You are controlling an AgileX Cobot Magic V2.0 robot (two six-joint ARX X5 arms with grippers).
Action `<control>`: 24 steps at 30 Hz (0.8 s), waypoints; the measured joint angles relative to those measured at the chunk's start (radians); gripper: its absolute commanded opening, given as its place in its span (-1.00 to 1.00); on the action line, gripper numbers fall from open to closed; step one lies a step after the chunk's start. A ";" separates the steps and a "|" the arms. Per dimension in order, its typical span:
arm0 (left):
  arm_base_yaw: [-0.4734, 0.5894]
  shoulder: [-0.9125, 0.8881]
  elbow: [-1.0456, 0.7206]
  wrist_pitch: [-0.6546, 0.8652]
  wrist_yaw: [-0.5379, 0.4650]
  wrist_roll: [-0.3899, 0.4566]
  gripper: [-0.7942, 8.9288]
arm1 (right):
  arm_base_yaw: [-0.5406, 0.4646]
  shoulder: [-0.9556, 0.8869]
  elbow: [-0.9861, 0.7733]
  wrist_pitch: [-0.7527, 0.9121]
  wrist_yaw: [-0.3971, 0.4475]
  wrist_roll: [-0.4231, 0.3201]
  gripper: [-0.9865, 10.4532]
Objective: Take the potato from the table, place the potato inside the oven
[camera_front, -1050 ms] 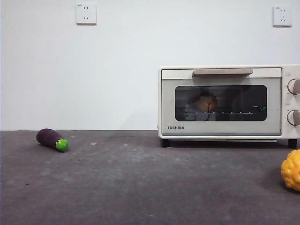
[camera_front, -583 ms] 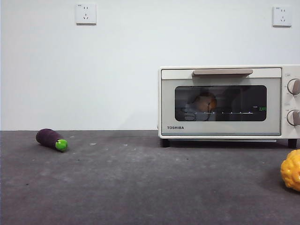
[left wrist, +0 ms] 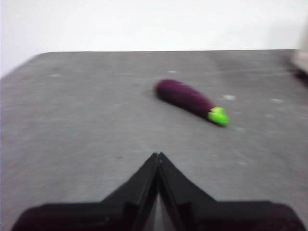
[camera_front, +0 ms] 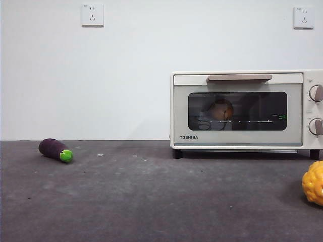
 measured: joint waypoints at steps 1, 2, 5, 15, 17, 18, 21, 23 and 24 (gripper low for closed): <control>0.000 0.000 0.000 0.000 0.019 0.000 -0.84 | 0.000 0.000 0.000 0.000 0.000 0.000 -0.82; 0.000 0.000 0.000 -0.001 0.034 0.000 -0.84 | 0.000 0.000 0.000 0.000 0.000 0.000 -0.82; 0.000 0.000 0.000 -0.001 0.035 0.001 -0.84 | 0.000 0.000 0.000 0.000 0.000 0.000 -0.82; -0.007 0.000 0.000 0.000 0.036 -0.008 -0.84 | 0.000 0.000 0.000 0.000 0.000 0.000 -0.82; -0.007 0.000 0.000 0.000 0.036 -0.008 -0.84 | 0.000 0.000 0.000 0.000 0.000 0.000 -0.82; -0.007 0.000 0.000 0.000 0.036 -0.008 -0.84 | 0.000 0.000 0.000 0.000 0.000 0.000 -0.82; -0.007 0.000 0.000 0.000 0.036 -0.008 -0.84 | 0.000 0.000 0.000 0.000 0.000 0.000 -0.82; -0.007 0.000 0.000 0.000 0.036 -0.008 -0.84 | 0.000 0.000 0.000 0.000 0.000 0.000 -0.82; -0.007 0.000 0.000 0.000 0.036 -0.008 -0.84 | 0.000 0.000 0.000 0.000 0.000 0.000 -0.82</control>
